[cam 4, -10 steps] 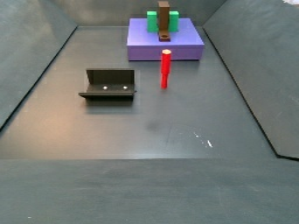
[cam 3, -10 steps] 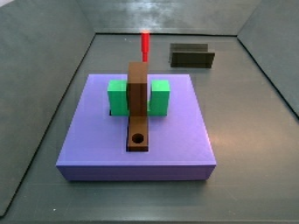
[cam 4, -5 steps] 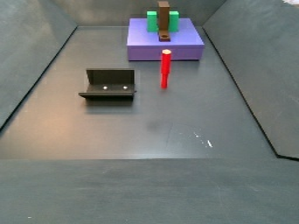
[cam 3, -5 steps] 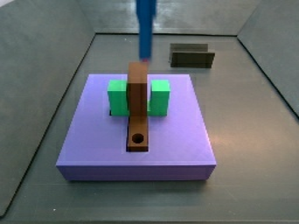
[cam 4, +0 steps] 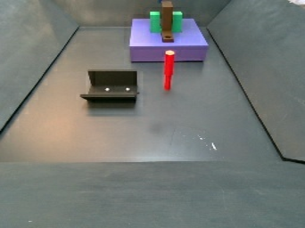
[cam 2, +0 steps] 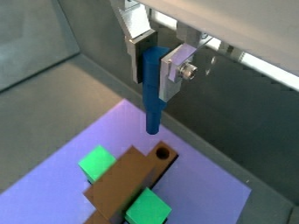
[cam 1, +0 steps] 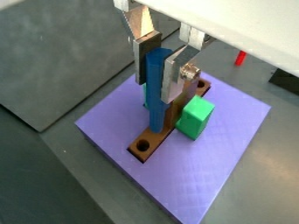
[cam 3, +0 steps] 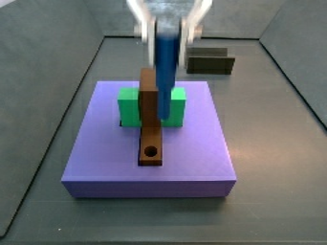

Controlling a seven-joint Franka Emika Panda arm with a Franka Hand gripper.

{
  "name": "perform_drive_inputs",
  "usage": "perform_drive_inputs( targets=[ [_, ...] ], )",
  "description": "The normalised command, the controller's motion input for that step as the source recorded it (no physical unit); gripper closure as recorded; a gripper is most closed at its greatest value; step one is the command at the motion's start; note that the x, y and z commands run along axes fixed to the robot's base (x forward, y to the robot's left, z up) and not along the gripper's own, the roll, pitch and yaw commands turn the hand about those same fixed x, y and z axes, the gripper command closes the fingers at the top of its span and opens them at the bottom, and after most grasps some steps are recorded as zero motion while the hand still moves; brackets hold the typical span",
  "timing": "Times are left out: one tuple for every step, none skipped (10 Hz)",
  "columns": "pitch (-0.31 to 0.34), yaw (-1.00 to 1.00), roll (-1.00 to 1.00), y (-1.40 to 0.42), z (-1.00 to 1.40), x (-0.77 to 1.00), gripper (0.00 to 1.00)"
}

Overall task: Pick up the blue object. Move up. Move to above the board. Insert the blue object.
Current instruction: Insert the blue object.

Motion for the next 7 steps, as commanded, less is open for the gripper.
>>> perform_drive_inputs(
  targets=[
    [-0.031,0.14,0.38,-0.20,-0.60,-0.07,1.00],
    [-0.017,0.01,0.17,-0.12,-0.65,0.00,1.00],
    [0.000,0.00,0.11,-0.12,-0.51,-0.05,1.00],
    [0.003,0.00,0.00,-0.08,-0.28,0.00,1.00],
    [0.024,0.00,-0.06,-0.02,-0.12,0.00,1.00],
    [0.026,0.00,-0.06,-0.02,-0.03,0.00,1.00],
    [0.010,0.00,-0.06,-0.01,0.00,-0.10,1.00]
  ],
)
